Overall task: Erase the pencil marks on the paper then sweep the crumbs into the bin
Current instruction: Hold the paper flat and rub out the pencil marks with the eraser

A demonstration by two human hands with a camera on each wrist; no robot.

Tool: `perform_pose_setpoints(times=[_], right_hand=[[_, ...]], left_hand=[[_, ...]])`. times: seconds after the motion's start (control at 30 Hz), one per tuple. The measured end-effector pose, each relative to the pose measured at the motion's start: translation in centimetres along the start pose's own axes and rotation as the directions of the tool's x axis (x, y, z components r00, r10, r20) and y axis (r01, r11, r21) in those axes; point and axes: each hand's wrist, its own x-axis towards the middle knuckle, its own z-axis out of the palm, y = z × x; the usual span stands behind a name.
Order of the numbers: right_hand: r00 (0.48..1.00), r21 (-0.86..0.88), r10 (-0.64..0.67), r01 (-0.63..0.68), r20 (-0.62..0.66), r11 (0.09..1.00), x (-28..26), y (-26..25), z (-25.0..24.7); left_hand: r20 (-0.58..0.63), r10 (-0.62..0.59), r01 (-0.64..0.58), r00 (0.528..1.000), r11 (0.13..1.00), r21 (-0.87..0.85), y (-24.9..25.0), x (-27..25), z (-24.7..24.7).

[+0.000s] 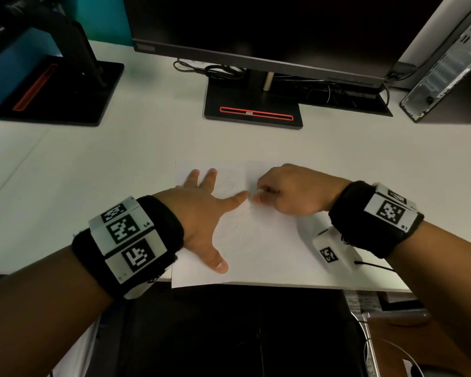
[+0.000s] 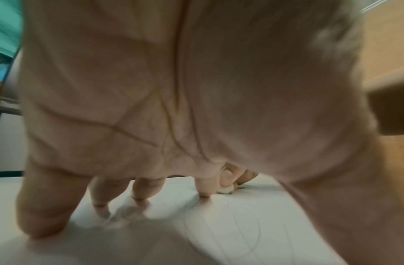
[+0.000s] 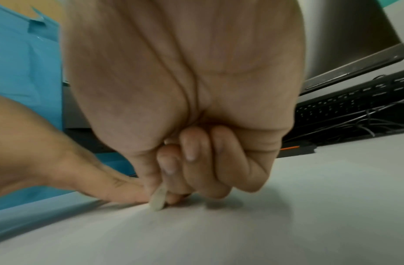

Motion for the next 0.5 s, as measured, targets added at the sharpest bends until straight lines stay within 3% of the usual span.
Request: perform_pose_setpoints(times=[0.1,0.3,0.43,0.5], right_hand=[[0.993,0.037,-0.105,0.103,0.053,0.994,-0.6,-1.3,0.8],[0.998,0.012,0.051,-0.051,-0.029,0.999,0.1,0.3,-0.6],[0.997,0.054,-0.057,0.054,0.056,0.997,-0.3,-1.3,0.7],[0.996,0.07,-0.049,0.044,0.071,0.997,-0.4,-1.1,0.5]], left_hand=[[0.002,0.0,0.0,1.0,1.0,0.009,0.0,0.0,0.1],[0.002,0.001,-0.001,1.0,1.0,0.011,0.1,-0.1,0.0],[0.008,-0.006,0.006,1.0,1.0,0.011,0.1,0.0,0.1],[0.009,-0.007,0.007,1.0,1.0,0.009,0.1,0.0,0.0]])
